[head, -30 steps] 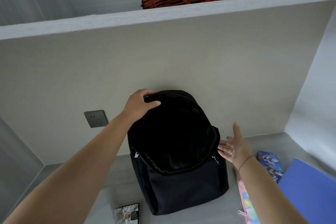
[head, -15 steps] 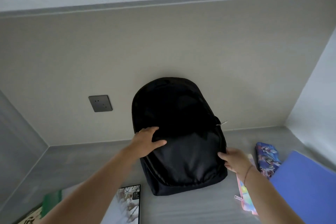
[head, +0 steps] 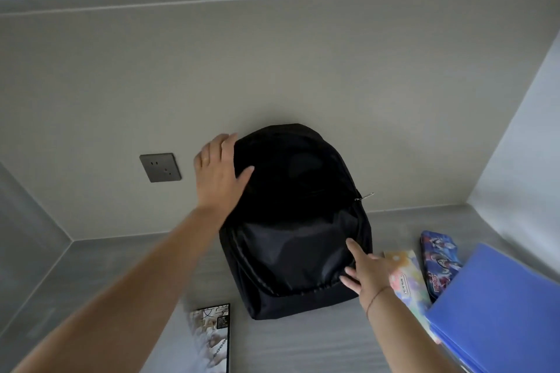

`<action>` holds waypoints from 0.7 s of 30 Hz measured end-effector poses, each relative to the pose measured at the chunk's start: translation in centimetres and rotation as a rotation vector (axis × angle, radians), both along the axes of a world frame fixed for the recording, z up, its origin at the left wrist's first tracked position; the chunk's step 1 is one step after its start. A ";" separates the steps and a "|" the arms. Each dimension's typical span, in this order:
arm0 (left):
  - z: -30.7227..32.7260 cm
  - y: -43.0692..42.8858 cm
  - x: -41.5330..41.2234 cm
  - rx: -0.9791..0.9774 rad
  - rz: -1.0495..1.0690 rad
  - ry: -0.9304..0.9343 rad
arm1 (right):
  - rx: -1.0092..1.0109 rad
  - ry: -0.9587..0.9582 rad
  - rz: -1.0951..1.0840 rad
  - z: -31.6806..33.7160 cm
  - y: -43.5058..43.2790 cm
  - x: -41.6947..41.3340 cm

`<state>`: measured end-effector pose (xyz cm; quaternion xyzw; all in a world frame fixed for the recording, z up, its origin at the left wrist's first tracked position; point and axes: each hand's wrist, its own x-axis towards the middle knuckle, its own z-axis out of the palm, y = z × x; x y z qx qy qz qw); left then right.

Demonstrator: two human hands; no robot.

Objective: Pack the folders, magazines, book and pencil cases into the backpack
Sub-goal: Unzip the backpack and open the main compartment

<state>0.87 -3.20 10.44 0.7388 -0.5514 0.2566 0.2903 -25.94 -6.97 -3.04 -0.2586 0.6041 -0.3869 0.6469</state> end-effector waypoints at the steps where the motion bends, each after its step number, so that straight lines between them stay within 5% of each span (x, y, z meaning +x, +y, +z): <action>1: 1.0 -1.0 0.7 0.116 0.001 0.055 | -0.046 0.079 -0.008 -0.4 0.0 0.4; 7: 2.7 -4.2 2.4 0.375 -0.017 0.133 | -0.082 0.235 -0.072 -1.6 -0.2 0.6; 14: 3.0 -3.7 1.1 0.312 -0.050 0.077 | -0.349 0.423 0.277 -3.7 -5.1 -1.6; 21: 4.2 0.0 1.0 0.228 -0.087 0.370 | -0.454 0.581 0.378 -0.3 -9.3 -0.4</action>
